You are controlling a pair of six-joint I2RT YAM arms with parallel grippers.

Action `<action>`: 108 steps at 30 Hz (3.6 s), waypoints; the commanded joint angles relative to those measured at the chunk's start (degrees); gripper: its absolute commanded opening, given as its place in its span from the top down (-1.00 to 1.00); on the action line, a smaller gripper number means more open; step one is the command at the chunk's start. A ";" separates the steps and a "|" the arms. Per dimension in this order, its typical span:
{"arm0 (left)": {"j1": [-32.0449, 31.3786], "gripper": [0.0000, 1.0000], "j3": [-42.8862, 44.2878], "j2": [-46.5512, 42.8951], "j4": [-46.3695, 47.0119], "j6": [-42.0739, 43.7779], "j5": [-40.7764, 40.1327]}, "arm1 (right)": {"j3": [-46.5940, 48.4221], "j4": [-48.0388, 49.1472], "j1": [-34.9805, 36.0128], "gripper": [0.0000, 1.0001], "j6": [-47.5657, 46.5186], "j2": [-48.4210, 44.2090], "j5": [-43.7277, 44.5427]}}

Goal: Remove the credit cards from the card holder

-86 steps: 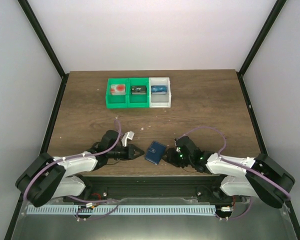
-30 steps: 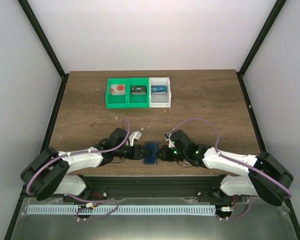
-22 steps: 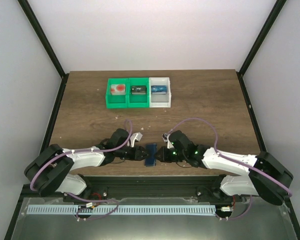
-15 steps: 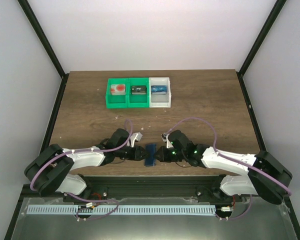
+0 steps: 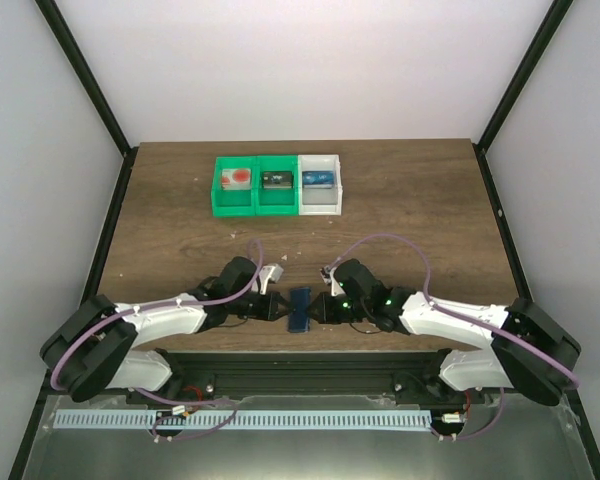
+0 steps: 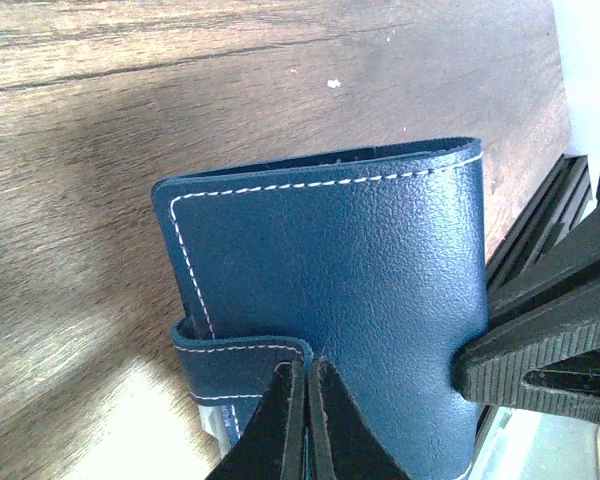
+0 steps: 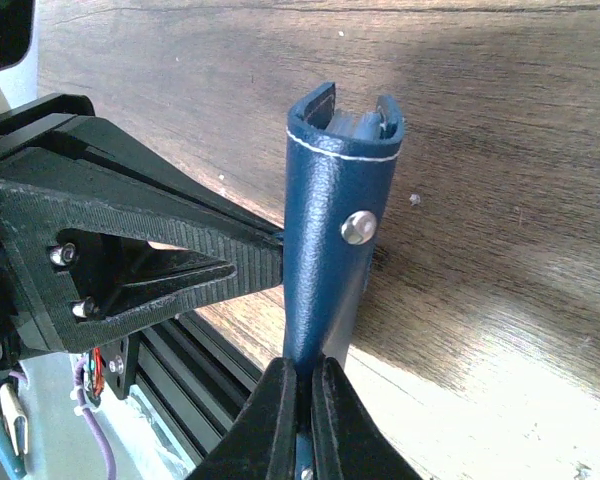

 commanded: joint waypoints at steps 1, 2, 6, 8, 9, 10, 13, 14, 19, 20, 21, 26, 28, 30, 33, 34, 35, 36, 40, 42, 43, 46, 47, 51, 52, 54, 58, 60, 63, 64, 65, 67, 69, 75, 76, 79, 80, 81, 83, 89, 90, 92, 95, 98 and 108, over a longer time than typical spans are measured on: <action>-0.08 1.00 0.70 -1.15 -0.45 0.62 -1.48 | 2.44 -0.15 0.90 0.99 -1.32 0.64 -0.07; -0.04 1.00 0.55 -1.35 -0.41 0.45 -1.48 | 2.41 -0.35 0.88 0.99 -1.23 0.70 0.59; -0.04 1.00 0.14 -2.69 -1.04 0.27 -1.61 | 1.56 -0.58 0.86 0.99 -1.25 0.06 3.18; -0.11 1.00 0.18 -3.83 -1.96 -0.02 -2.01 | 1.16 -0.82 0.88 0.99 -1.60 -0.16 5.06; -0.05 1.00 0.16 -4.54 -2.35 -0.09 -2.21 | 1.01 -1.04 0.88 0.99 -1.71 -0.22 5.96; -0.10 1.00 0.14 -5.24 -2.75 -0.14 -2.50 | 0.81 -1.25 0.84 0.99 -1.93 -0.14 6.70; -0.12 1.00 0.25 -7.49 -4.22 -0.27 -3.50 | -0.13 -0.94 0.81 0.99 -2.45 0.82 7.88; -0.07 1.00 0.37 -8.06 -4.69 -0.18 -3.64 | -0.48 -0.60 0.63 0.99 -2.49 1.44 7.94; -0.07 1.00 0.16 -10.33 -6.13 -0.27 -4.20 | -2.31 0.16 0.19 0.99 -2.09 3.46 8.94; -0.07 1.00 -0.10 -10.57 -6.05 -0.36 -4.24 | -2.76 0.46 0.04 0.99 -1.95 3.48 9.11; -0.08 1.00 -0.35 -10.72 -6.06 -0.52 -4.22 | -3.08 0.72 -0.07 0.99 -1.93 3.44 9.42; -0.15 1.00 -0.72 -11.53 -6.36 -1.19 -3.93 | -3.52 0.44 -0.43 0.90 -2.27 3.85 10.72; -0.11 1.00 -0.76 -12.34 -5.76 -1.76 -2.93 | -2.93 -0.43 -0.45 0.70 -2.27 4.52 10.97; -0.07 1.00 -1.10 -13.04 -3.94 -2.93 -0.87 | -2.15 -1.79 -0.44 0.54 -2.04 4.84 10.52; -0.11 1.00 -1.10 -13.38 -2.50 -4.27 1.07 | -1.66 -3.34 -0.44 0.37 -1.43 3.90 9.63; -0.03 1.00 -1.02 -13.42 -2.35 -4.68 1.47 | -1.61 -3.85 -0.44 0.34 -1.13 3.07 9.58; -0.06 1.00 -0.99 -13.55 -2.10 -4.93 1.62 | -1.50 -4.36 -0.39 0.30 -0.88 2.18 9.59; -0.08 1.00 -1.05 -13.64 -1.90 -5.11 1.64 | -1.36 -4.79 -0.43 0.27 -0.65 1.09 9.55; -0.05 1.00 -0.86 -13.52 -1.85 -5.39 1.84 | -0.60 -5.08 -0.37 0.18 -0.10 -2.68 7.93; -0.16 1.00 -0.58 -13.43 -1.94 -5.48 2.03 | 0.02 -5.14 -0.35 0.11 0.05 -3.57 7.01; -0.13 1.00 -0.47 -13.43 -2.02 -5.58 2.05 | 0.40 -5.04 -0.28 0.06 0.19 -4.00 6.57; -0.08 1.00 -0.30 -13.64 -1.90 -5.92 2.18 | 1.18 -4.21 -0.07 -0.12 0.54 -3.83 4.99; -0.04 1.00 -0.29 -13.71 -1.86 -6.05 2.20 | 1.48 -4.03 0.10 -0.15 0.58 -3.55 4.48; -0.02 1.00 -0.20 -14.31 -1.90 -6.53 2.42 | 2.94 -4.19 0.94 -0.30 0.37 -1.73 4.30; -0.07 1.00 -0.17 -14.50 -1.94 -6.56 2.41 | 3.01 -4.24 1.03 -0.32 0.36 -1.35 4.42; -0.08 1.00 -0.21 -14.81 -2.11 -6.53 2.38 | 3.09 -4.37 1.03 -0.34 0.34 -0.57 4.73; -0.07 1.00 -0.45 -15.10 -1.92 -6.77 2.50 | 3.55 -5.13 1.04 -0.36 -0.20 0.58 5.75; -0.07 1.00 -0.87 -15.09 -1.33 -7.06 2.82 | 4.14 -7.05 1.06 -0.35 -0.57 1.02 7.78; -0.15 1.00 -1.22 -15.14 -0.94 -7.40 2.87 | 4.33 -9.82 1.06 -0.22 -1.00 0.53 11.02; -0.11 1.00 -1.35 -15.29 -0.97 -7.45 2.83 | 4.11 -10.33 1.06 -0.13 -1.05 0.10 11.97; -0.10 1.00 -1.53 -15.53 -0.98 -7.61 2.83 | 3.96 -11.24 1.06 -0.03 -0.97 -0.32 12.88; -0.08 1.00 -2.05 -16.27 -0.81 -7.86 2.58 | 3.94 -12.74 1.04 0.08 -1.02 -0.96 14.73; -0.13 1.00 -2.70 -17.04 -1.32 -7.50 1.55 | 4.08 -15.14 1.06 0.10 -0.80 -1.79 16.97; -0.09 1.00 -4.45 -18.62 -2.90 -6.61 -0.80 | 3.56 -19.37 1.06 0.08 -0.45 -5.50 21.53; -0.08 1.00 -4.75 -18.69 -2.63 -6.72 -0.97 | 3.09 -19.63 1.06 0.10 -0.43 -6.03 22.17; -0.07 1.00 -4.73 -18.45 -3.44 -6.09 -1.25 | 1.36 -19.68 1.06 0.28 -0.05 -7.83 23.31; -0.04 1.00 -4.61 -18.41 -3.93 -5.78 -1.42 | 0.61 -19.48 1.06 0.35 0.15 -8.20 23.59; -0.12 1.00 -4.65 -18.43 -4.45 -5.68 -1.74 | -0.05 -19.15 0.99 0.41 0.35 -8.42 23.86; -0.07 1.00 -4.82 -18.65 -4.84 -5.46 -2.04 | -0.86 -18.97 0.95 0.47 0.56 -8.42 24.60; -0.08 1.00 -6.02 -19.59 -5.07 -5.32 -3.50 | -1.62 -18.07 0.97 0.78 0.15 -8.00 24.97; -0.08 1.00 -6.26 -19.54 -5.08 -5.40 -3.85 | -1.77 -17.82 0.96 0.84 0.11 -8.02 24.85; -0.10 1.00 -6.27 -19.21 -5.76 -5.23 -4.56 | -2.37 -17.25 0.97 0.90 0.04 -8.37 24.82; -0.07 1.00 -5.80 -18.64 -7.14 -4.84 -5.38 | -3.79 -16.55 0.97 0.90 0.74 -8.75 25.77; -0.03 0.96 -5.71 -18.23 -7.98 -4.81 -6.20 | -5.42 -14.98 0.97 0.91 1.65 -8.42 25.86; -0.07 0.39 -5.54 -15.75 -5.90 -6.23 -6.08 | -8.07 -12.49 0.97 0.94 2.67 -7.66 24.64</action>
